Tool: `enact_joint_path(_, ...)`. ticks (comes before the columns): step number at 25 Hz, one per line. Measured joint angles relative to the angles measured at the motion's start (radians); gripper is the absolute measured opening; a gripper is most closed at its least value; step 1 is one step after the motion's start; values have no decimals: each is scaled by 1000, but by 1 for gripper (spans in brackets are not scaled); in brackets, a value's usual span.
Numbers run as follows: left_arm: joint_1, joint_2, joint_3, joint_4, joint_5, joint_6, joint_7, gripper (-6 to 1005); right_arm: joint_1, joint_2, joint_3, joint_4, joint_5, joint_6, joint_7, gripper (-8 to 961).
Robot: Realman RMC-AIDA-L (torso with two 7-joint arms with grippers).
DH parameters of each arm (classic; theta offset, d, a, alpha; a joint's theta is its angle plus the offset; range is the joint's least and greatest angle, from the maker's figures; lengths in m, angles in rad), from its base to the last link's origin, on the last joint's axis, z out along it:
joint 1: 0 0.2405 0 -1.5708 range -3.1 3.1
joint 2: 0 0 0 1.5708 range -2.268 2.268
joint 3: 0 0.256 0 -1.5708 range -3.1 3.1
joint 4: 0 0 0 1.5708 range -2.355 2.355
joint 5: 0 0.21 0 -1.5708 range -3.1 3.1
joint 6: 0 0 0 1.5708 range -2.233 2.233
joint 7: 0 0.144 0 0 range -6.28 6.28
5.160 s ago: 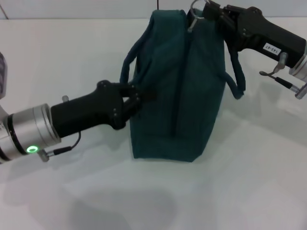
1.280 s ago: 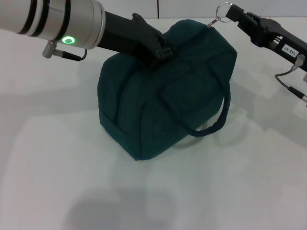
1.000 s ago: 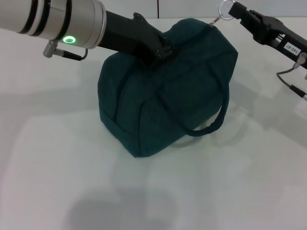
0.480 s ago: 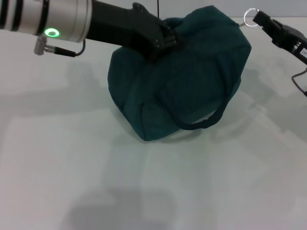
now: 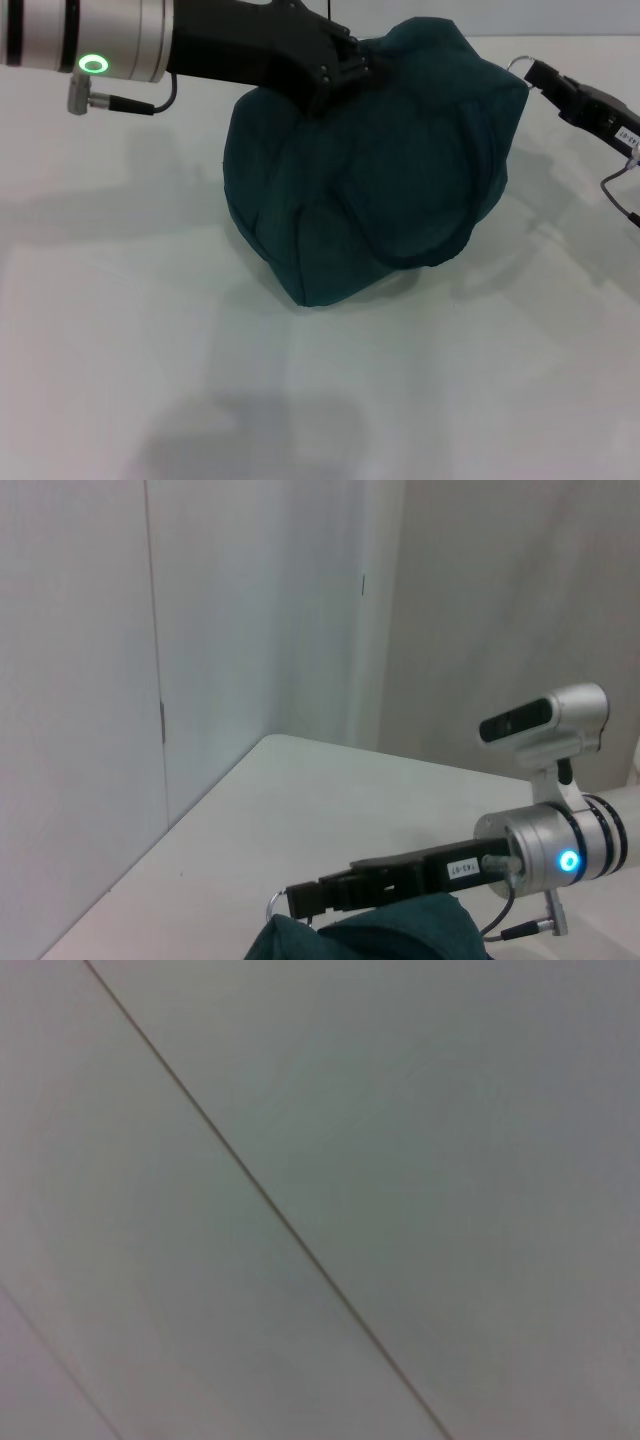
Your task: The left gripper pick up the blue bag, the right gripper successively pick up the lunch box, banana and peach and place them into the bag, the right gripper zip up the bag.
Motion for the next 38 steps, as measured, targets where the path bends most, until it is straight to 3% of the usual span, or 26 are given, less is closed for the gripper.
enact_joint_path(4, -1, -1, -1, -19, 5, -6, 8, 130, -5, -2, 4, -1, 3, -65, -4, 19)
enact_joint_path(15, -10, -2, 2, -170, 9, -110, 49, 170, -66, -5, 9, -16, 6, -151, -65, 200)
enact_joint_path(20, -2, -3, -1, -188, 5, -140, 51, 188, -91, -11, 9, -23, 4, -179, -77, 427)
enact_joint_path(25, 53, -1, -9, -146, -70, -139, 90, 206, -121, -34, 1, -77, -20, -267, -108, 630)
enact_joint_path(31, 152, 2, -103, -130, -235, -36, 202, 382, -189, -95, 6, -248, -179, -448, -114, 883)
enact_joint_path(34, 212, 0, -155, -147, -281, 62, 270, 522, -230, -109, 7, -326, -267, -521, -117, 876)
enact_joint_path(36, 262, 1, -169, -166, -289, 117, 323, 615, -259, -109, 8, -372, -333, -563, -133, 876)
enact_joint_path(38, 318, 3, -171, -188, -291, 169, 393, 774, -287, -103, 8, -398, -410, -596, -161, 875)
